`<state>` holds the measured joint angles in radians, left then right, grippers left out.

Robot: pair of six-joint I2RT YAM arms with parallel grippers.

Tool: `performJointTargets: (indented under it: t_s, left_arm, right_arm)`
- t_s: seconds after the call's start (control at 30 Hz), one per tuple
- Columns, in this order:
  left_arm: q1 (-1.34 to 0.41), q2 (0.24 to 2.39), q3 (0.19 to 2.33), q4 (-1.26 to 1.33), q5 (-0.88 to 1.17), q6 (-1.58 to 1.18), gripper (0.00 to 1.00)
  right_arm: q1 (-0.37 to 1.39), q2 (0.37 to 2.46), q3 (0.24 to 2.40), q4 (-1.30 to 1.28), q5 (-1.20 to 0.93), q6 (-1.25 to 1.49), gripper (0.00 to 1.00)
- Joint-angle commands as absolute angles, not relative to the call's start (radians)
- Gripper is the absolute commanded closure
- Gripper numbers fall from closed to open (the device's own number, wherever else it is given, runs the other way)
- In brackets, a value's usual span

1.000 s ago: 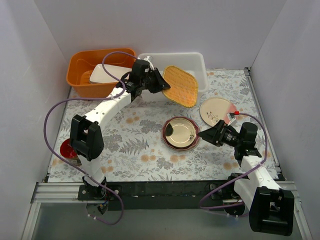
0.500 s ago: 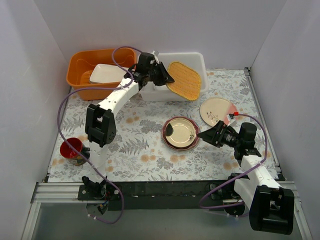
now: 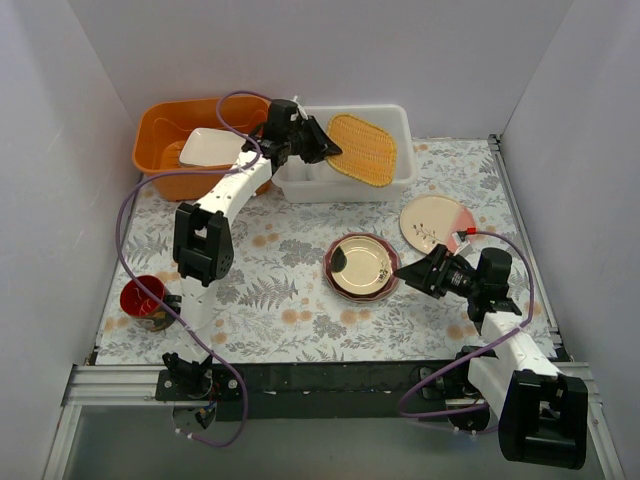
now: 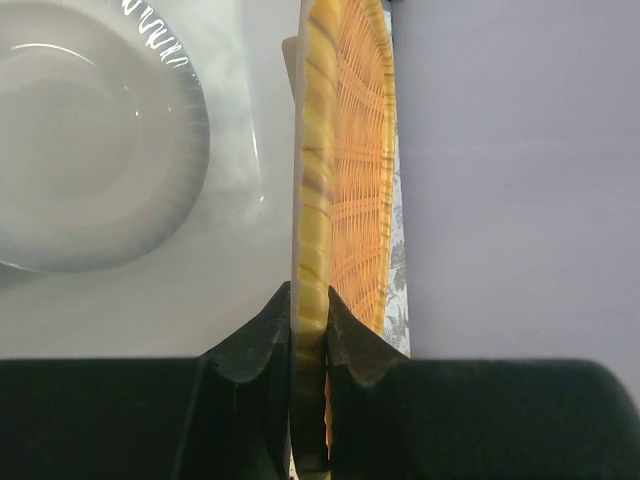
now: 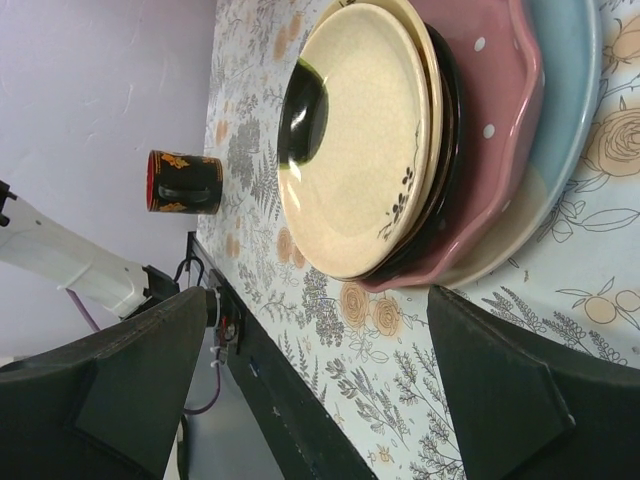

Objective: Place the plates into the plastic bin on the countertop
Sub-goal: Place the plate in the plastic bin.

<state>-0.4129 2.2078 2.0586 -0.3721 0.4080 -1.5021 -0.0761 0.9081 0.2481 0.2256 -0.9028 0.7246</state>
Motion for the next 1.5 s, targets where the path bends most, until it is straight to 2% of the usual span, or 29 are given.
performJointTargets:
  t_s: [0.0, 0.4, 1.47]
  left_arm:
    - [-0.394, 2.198, 2.129, -0.256, 0.459, -1.549, 1.00]
    - [-0.379, 2.261, 2.192, -0.210, 0.399, -1.589, 1.00]
    - [-0.370, 2.319, 2.187, -0.224, 0.291, -1.582, 1.00]
  right_arm:
    - [-0.071, 0.910, 0.232, 0.236, -0.902, 0.703, 0.02]
    - [-0.071, 0.923, 0.225, 0.244, -0.899, 0.701, 0.02]
    - [-0.071, 0.956, 0.201, 0.278, -0.907, 0.706, 0.02]
